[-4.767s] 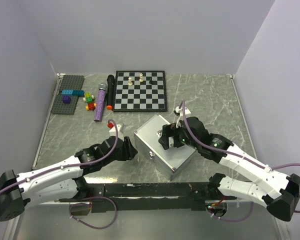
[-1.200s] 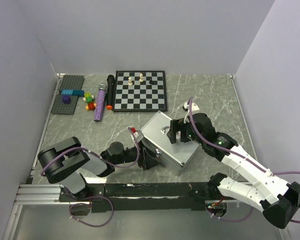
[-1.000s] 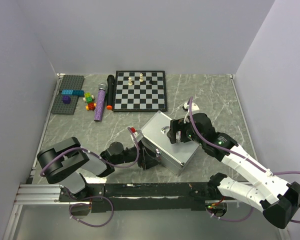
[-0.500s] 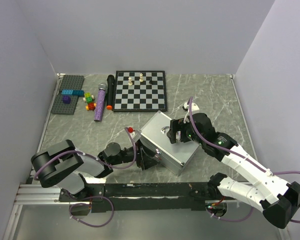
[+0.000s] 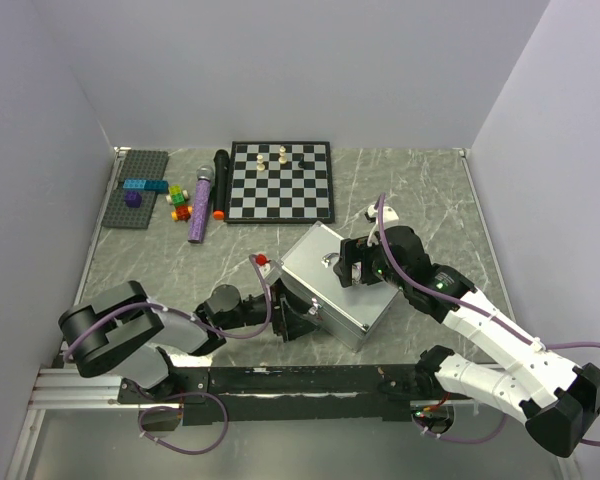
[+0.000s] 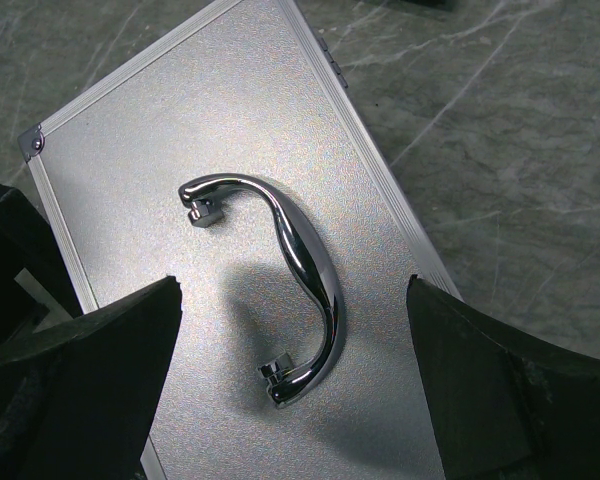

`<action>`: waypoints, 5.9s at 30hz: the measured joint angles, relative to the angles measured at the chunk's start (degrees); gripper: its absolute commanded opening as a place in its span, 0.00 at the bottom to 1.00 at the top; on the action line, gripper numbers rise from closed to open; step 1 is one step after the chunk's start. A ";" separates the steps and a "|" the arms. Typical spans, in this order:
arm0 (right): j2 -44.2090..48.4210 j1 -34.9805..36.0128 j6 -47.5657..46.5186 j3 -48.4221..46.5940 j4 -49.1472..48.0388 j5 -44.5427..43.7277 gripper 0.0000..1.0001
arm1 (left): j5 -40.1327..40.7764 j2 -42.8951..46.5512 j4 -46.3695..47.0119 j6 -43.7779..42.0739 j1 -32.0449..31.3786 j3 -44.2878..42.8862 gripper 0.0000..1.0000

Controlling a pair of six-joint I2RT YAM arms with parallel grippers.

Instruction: Organize the medicine kit

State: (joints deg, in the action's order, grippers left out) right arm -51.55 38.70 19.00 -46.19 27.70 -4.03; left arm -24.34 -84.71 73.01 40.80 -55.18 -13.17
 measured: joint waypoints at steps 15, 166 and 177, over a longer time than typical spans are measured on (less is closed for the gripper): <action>0.00 0.00 0.00 0.00 0.00 -0.07 1.00 | -2.38 1.64 -3.10 -1.25 0.02 -1.18 0.84; 0.70 0.00 0.63 0.46 -0.20 -0.85 1.00 | -8.33 2.38 -10.71 0.35 2.01 -8.44 0.84; 0.74 0.00 0.63 0.57 -0.31 -0.85 1.00 | -7.96 2.38 -10.29 0.33 2.23 -9.46 0.84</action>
State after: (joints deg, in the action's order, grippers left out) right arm -50.81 38.70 19.64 -45.63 27.40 -4.89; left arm -32.29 -82.32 62.72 41.12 -52.95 -22.63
